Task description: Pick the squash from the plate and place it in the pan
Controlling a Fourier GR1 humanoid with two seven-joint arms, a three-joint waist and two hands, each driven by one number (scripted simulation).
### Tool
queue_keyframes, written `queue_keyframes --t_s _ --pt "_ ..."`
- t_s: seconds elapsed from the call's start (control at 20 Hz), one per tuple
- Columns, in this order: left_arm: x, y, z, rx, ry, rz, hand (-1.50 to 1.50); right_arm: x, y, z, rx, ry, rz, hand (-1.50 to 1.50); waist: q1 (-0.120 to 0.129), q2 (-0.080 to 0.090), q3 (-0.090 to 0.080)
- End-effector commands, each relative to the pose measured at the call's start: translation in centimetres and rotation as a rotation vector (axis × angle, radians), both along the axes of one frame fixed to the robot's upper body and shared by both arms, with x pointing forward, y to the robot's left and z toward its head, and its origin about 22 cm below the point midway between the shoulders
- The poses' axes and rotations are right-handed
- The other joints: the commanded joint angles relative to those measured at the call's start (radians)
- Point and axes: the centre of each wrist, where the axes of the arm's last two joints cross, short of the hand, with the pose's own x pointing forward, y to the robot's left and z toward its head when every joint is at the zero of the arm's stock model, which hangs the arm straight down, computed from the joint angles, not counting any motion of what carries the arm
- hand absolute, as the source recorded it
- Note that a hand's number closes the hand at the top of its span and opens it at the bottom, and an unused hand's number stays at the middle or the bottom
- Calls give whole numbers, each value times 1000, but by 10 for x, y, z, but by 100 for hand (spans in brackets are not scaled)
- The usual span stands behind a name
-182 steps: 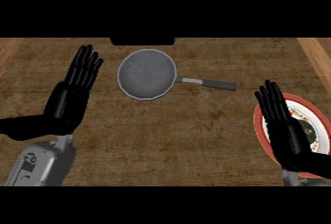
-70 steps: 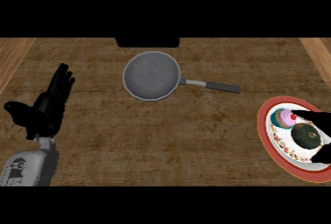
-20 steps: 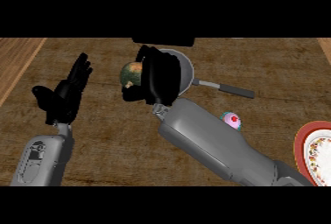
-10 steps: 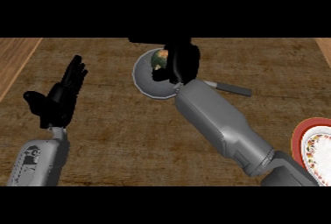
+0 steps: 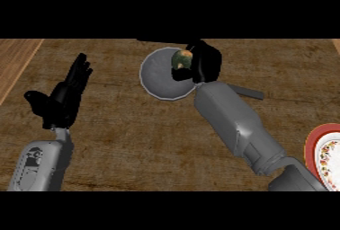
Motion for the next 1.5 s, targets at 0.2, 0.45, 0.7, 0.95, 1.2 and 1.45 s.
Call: queue_keyframes --t_s 0.2,0.45,0.7,0.95,1.2,1.45 --pt "2 -4 0 0 -8 -5 0 0 -18 -13 294 212 104 -150 20 12 2" --pt "-9 -2 0 3 9 -36 0 -3 -29 -31 294 153 131 -150 25 -6 1" --pt "0 -9 6 -17 -10 -3 0 -5 -35 -29 421 -44 133 -150 2 -11 2" --pt "-11 7 -12 -6 13 34 0 -17 -49 -46 623 -74 205 -150 -40 -29 0" --pt "-18 21 -10 10 57 71 0 -50 -46 -61 756 -57 388 -150 -87 -48 -1" --pt "-34 29 -25 15 57 131 0 -101 -41 -60 774 -81 453 -150 -119 -54 -3"
